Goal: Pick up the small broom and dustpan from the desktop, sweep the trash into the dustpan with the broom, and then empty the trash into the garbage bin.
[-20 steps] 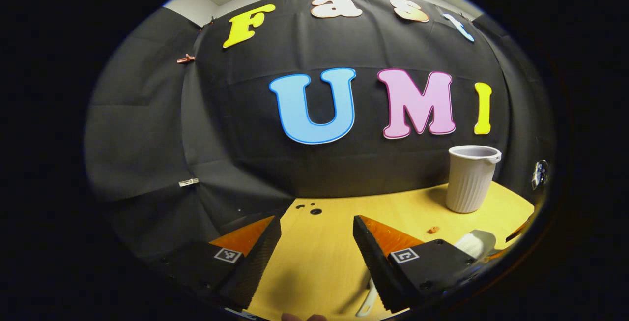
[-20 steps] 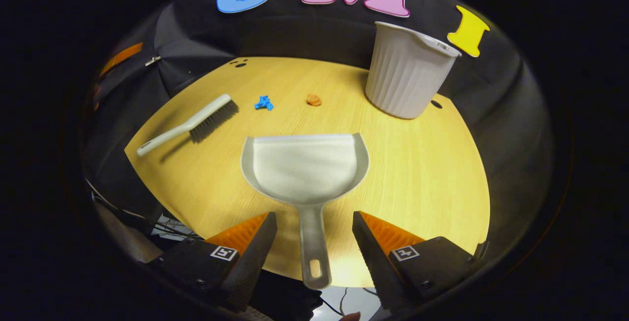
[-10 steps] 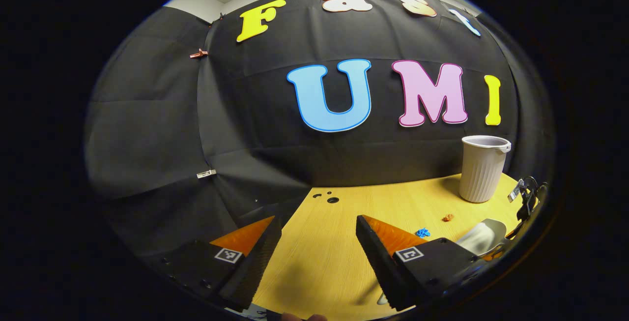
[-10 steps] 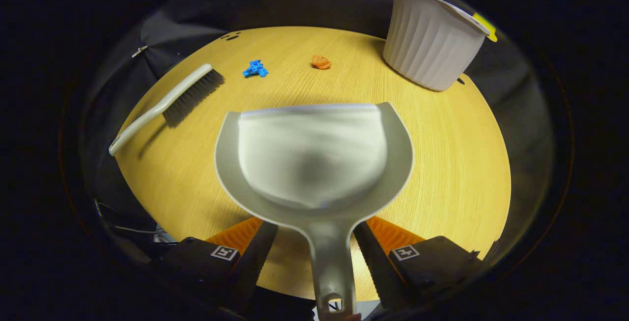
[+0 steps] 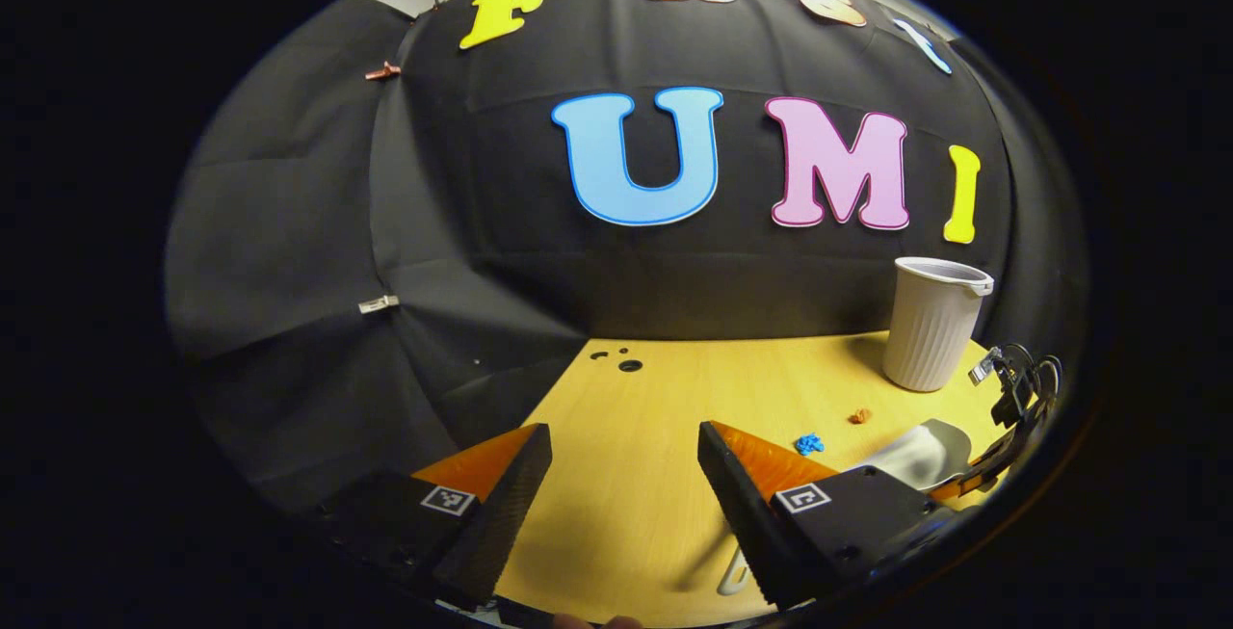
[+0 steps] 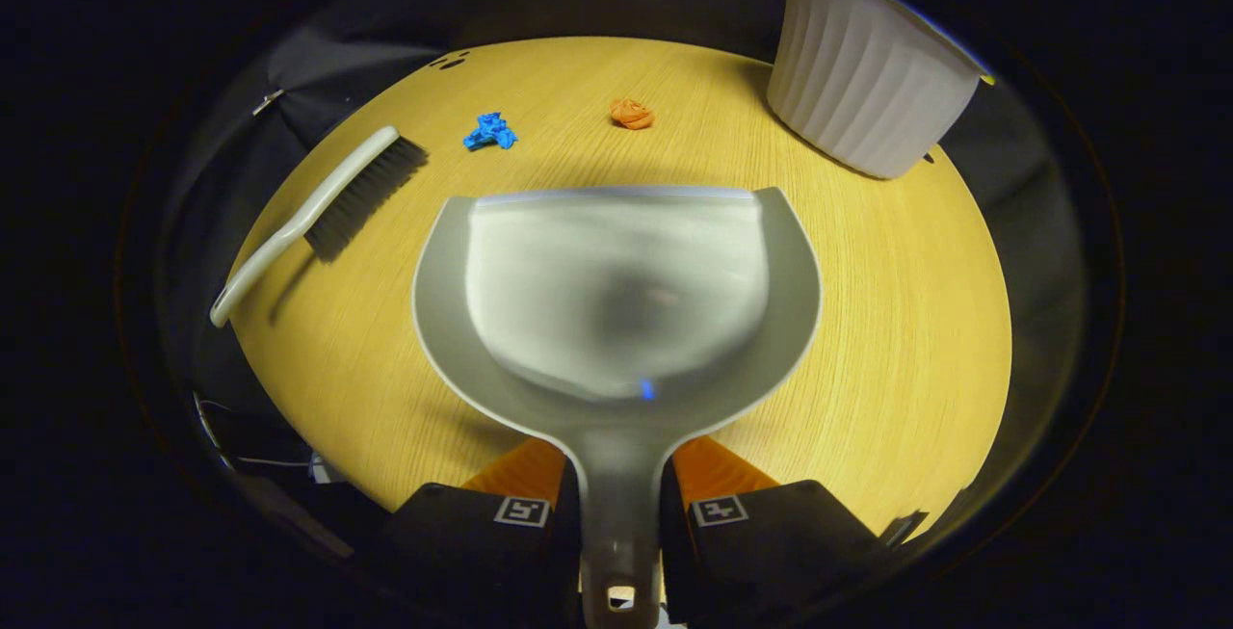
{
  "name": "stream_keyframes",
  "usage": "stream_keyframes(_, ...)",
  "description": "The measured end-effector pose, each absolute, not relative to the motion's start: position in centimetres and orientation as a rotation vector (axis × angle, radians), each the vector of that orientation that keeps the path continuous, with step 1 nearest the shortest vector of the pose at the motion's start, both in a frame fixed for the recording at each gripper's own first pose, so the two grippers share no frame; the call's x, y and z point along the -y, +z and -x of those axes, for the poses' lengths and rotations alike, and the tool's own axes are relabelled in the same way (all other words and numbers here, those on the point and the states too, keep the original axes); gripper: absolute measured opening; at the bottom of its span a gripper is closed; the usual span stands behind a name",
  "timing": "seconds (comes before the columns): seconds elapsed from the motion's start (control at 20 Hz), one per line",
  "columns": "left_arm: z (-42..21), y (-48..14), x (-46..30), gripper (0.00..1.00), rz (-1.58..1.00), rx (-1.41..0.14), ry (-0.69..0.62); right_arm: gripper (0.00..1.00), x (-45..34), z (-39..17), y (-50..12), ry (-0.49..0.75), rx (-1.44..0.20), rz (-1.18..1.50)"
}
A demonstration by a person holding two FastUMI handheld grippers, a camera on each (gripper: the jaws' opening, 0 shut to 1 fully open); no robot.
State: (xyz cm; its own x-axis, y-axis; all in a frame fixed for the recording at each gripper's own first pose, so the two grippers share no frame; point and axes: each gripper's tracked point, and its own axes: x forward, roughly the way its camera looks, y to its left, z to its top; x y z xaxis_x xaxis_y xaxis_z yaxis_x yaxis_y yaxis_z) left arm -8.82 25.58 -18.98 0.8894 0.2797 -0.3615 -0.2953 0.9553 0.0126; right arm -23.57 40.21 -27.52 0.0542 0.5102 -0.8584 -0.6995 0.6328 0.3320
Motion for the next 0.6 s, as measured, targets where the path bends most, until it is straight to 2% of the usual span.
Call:
stream_keyframes(0.1,7.9,-20.8,-25.0,0.97,0.057,-0.423,0.262,0.36,-40.0,23.6,-27.4,0.928,-1.221,0.187)
stream_keyframes(0.25,6.9,-23.8,-23.9,0.98,0.052,-0.534,0.196,0.37,-39.2,23.5,-26.2,0.907,-1.221,0.179)
stream_keyframes(0.6,5.6,-28.1,-17.5,0.99,0.124,-0.797,-0.050,0.38,-36.7,22.7,-21.8,0.969,-1.107,0.210)
